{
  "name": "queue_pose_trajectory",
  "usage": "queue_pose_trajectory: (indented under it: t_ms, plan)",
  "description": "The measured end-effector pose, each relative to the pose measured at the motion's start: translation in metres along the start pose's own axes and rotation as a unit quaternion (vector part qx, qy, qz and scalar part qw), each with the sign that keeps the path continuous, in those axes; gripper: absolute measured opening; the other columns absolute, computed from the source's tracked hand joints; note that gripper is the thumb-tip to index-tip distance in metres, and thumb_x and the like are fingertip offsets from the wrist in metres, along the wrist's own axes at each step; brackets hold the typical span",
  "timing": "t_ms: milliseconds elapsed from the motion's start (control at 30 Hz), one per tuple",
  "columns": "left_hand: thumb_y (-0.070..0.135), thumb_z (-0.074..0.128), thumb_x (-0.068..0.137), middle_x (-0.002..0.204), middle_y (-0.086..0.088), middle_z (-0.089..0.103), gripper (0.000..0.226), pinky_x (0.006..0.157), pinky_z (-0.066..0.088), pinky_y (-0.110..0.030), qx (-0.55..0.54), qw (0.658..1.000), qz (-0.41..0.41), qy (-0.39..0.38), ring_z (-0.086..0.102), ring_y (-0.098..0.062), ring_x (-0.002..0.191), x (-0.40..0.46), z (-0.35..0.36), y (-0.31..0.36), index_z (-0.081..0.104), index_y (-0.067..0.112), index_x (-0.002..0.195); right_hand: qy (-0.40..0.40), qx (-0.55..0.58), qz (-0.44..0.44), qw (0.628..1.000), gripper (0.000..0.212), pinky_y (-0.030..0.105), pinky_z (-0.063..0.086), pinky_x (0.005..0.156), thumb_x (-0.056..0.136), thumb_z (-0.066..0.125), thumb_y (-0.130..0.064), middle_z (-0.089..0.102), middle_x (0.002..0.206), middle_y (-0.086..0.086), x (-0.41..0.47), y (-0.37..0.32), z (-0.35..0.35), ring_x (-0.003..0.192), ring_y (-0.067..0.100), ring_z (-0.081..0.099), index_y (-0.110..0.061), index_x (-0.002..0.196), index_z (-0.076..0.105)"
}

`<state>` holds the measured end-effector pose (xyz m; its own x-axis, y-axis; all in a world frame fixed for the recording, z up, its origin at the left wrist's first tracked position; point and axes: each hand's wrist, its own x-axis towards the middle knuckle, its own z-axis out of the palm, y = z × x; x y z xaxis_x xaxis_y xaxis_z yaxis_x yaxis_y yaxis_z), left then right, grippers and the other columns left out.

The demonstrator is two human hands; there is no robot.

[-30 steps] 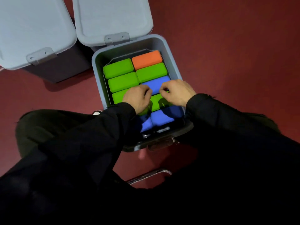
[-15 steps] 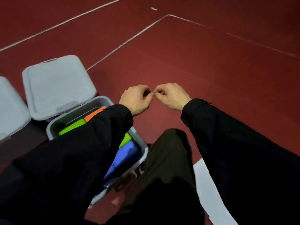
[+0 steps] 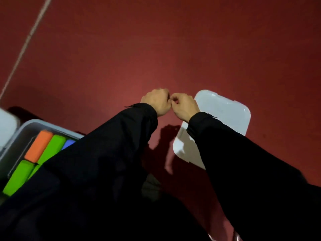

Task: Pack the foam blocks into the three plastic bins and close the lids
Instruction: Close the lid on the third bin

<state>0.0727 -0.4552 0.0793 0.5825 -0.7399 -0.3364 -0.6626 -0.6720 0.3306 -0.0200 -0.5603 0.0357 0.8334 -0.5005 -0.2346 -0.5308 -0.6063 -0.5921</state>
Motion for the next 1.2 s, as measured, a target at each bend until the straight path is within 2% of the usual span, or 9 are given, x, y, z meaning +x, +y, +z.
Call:
queue_pose_trajectory:
  t_ms: [133,200,300,467,600,767,933,1100,1200]
  plan:
    - [0.027,0.048,0.089,0.111,-0.013,0.064,0.026,0.071,0.045,-0.04,0.038,0.994,0.009,-0.1,0.057,-0.035,0.087,0.021,0.049,0.024,0.06,0.017,0.11,-0.013,0.039,0.103,0.994,0.029,0.042,0.052,0.073,0.08,0.039,-0.034,0.069,0.084,0.007,-0.015,0.057,0.042,0.083,0.039,0.061,-0.014,0.087,0.059]
    - [0.028,0.048,0.09,0.121,-0.012,0.061,0.033,0.077,0.049,-0.042,0.041,0.991,0.011,-0.128,0.06,-0.036,0.097,0.027,0.075,0.027,0.058,0.016,0.12,-0.013,0.056,0.145,0.988,0.029,0.036,0.046,0.074,0.084,0.04,-0.032,0.07,0.092,0.01,-0.017,0.079,0.06,0.091,0.039,0.062,-0.015,0.088,0.063]
    - [0.025,0.047,0.092,0.132,-0.01,0.056,0.041,0.092,0.05,-0.048,0.038,0.987,0.01,-0.157,0.059,-0.035,0.113,0.029,0.11,0.024,0.052,0.018,0.132,-0.071,0.031,0.199,0.977,0.026,0.034,0.046,0.086,0.095,0.05,-0.025,0.07,0.119,0.005,-0.013,0.11,0.092,0.111,0.032,0.064,-0.026,0.113,0.069]
    - [0.04,0.035,0.076,0.133,-0.01,0.054,0.064,0.091,0.051,-0.049,0.032,0.979,-0.008,-0.202,0.06,-0.038,0.111,0.024,0.14,0.006,0.044,0.021,0.136,-0.16,0.048,0.227,0.96,0.048,0.041,0.047,0.102,0.097,0.058,-0.032,0.052,0.14,0.01,-0.02,0.164,0.173,0.125,0.036,0.056,-0.028,0.144,0.049]
    - [0.019,0.047,0.086,0.131,-0.008,0.053,0.055,0.089,0.051,-0.047,0.051,0.972,-0.007,-0.228,0.06,-0.036,0.111,0.022,0.153,-0.012,0.041,0.02,0.141,-0.222,0.037,0.241,0.944,0.058,0.046,0.041,0.11,0.096,0.061,-0.04,0.039,0.147,0.009,-0.018,0.18,0.218,0.129,0.038,0.046,-0.033,0.15,0.042]
    - [0.013,0.047,0.087,0.141,-0.003,0.049,0.068,0.099,0.046,-0.048,0.026,0.969,0.0,-0.244,0.057,-0.033,0.122,0.018,0.158,-0.017,0.031,0.029,0.151,-0.29,0.028,0.241,0.926,0.048,0.052,0.045,0.103,0.091,0.049,-0.053,0.034,0.139,0.003,-0.006,0.183,0.253,0.126,0.034,0.041,-0.049,0.138,0.041]
    - [0.016,0.047,0.086,0.136,-0.002,0.05,0.061,0.095,0.049,-0.046,-0.001,0.97,-0.014,-0.242,0.06,-0.032,0.115,0.02,0.159,-0.027,0.037,0.03,0.145,-0.241,-0.002,0.257,0.936,0.035,0.039,0.047,0.096,0.091,0.058,-0.032,0.051,0.131,0.007,0.0,0.193,0.285,0.114,0.029,0.058,-0.021,0.123,0.064]
    - [0.015,0.047,0.088,0.146,-0.004,0.045,0.062,0.098,0.048,-0.044,-0.018,0.967,-0.04,-0.252,0.057,-0.036,0.12,0.009,0.162,-0.032,0.036,0.028,0.147,-0.195,-0.042,0.302,0.932,0.042,0.052,0.045,0.103,0.094,0.05,-0.047,0.06,0.132,0.012,0.012,0.191,0.293,0.117,0.036,0.06,-0.021,0.127,0.059]
    - [0.013,0.046,0.087,0.148,0.0,0.043,0.068,0.1,0.047,-0.044,-0.04,0.964,-0.053,-0.259,0.054,-0.034,0.124,0.009,0.166,-0.039,0.031,0.031,0.151,-0.156,-0.011,0.334,0.93,0.027,0.044,0.057,0.09,0.091,0.059,-0.02,0.069,0.119,0.013,0.029,0.197,0.29,0.106,0.034,0.068,-0.012,0.115,0.064]
